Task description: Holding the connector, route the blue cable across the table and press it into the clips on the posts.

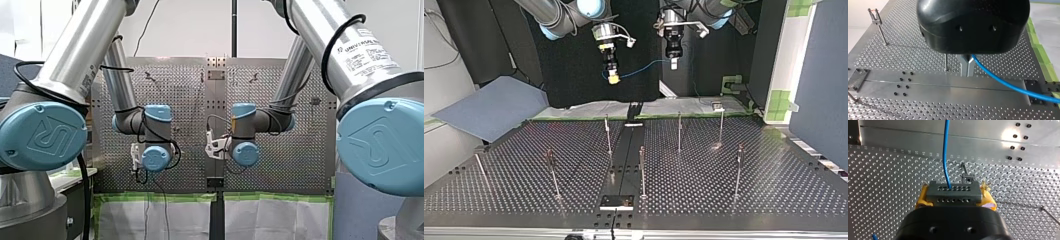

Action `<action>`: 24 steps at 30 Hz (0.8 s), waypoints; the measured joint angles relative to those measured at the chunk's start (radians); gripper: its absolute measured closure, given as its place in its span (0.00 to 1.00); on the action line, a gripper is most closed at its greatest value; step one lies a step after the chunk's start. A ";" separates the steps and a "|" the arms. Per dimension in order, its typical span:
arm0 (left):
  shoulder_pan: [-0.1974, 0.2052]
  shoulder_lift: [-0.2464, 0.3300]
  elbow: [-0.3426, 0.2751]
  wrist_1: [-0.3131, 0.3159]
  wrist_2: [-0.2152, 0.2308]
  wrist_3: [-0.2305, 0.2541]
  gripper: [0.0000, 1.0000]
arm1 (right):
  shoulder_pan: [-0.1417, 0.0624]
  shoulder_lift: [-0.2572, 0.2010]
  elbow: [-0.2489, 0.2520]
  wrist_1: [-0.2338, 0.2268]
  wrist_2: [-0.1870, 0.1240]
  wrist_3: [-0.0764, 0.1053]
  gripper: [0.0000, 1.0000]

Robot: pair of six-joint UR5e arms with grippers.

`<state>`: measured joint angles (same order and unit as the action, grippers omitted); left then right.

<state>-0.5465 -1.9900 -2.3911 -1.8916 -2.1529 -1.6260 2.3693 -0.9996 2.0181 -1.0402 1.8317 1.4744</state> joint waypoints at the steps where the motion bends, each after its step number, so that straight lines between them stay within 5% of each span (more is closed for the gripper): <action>1: 0.000 0.000 0.000 0.000 0.000 0.000 1.00 | 0.000 0.000 0.000 0.000 0.000 0.000 1.00; 6: 0.008 -0.015 -0.015 0.007 -0.004 0.004 1.00 | 0.008 0.008 -0.008 0.008 0.004 -0.007 1.00; 14: 0.012 -0.050 -0.043 0.011 -0.006 0.006 1.00 | 0.054 0.075 -0.033 0.075 0.008 -0.016 1.00; 24: 0.012 -0.052 -0.044 0.011 -0.006 0.006 1.00 | 0.058 0.125 -0.034 0.177 0.008 -0.017 1.00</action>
<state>-0.5342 -2.0421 -2.4356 -1.8809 -2.1590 -1.6198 2.4273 -0.8749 1.9843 -0.8636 1.8394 1.4576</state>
